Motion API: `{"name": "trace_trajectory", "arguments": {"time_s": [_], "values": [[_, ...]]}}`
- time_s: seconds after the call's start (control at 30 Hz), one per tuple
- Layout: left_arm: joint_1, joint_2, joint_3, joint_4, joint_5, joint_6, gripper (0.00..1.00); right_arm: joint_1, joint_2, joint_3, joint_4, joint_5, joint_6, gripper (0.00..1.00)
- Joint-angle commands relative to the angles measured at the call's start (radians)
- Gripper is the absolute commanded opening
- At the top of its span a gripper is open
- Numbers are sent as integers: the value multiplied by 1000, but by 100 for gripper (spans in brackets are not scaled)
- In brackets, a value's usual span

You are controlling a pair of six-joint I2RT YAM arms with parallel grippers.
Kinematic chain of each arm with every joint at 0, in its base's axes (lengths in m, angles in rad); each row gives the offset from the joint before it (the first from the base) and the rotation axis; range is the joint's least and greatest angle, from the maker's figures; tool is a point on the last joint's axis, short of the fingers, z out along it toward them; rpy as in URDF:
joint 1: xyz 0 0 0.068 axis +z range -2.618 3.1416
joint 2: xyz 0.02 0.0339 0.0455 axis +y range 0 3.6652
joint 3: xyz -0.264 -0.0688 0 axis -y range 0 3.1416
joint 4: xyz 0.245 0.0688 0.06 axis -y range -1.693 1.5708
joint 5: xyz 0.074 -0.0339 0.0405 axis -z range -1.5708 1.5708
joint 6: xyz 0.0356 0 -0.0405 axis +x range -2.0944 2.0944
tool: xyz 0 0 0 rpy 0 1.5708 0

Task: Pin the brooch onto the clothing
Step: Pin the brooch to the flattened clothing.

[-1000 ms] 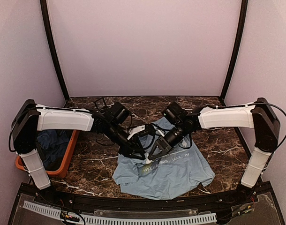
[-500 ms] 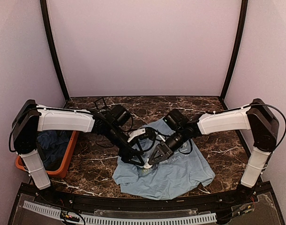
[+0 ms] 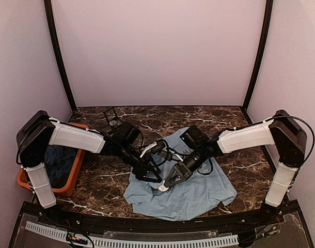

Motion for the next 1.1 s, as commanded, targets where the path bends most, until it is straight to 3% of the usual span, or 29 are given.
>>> {"name": "trace_trajectory", "arguments": {"time_s": [0.0,0.2,0.6,0.83,1.07], "values": [[-4,12,14,50,91,-23,96,-18,16,-11,54,-20,15,0],[-17,34,30,5,96,13,95,-34,15,-6,55,-31,21,0],[-36,67,50,-40,76,38,79,-42,24,8,56,-51,27,0],[-47,67,42,-48,54,47,84,-51,9,-18,135,-106,76,0],[-46,46,-27,140,93,-58,86,-54,9,-54,227,-113,119,0]]}}
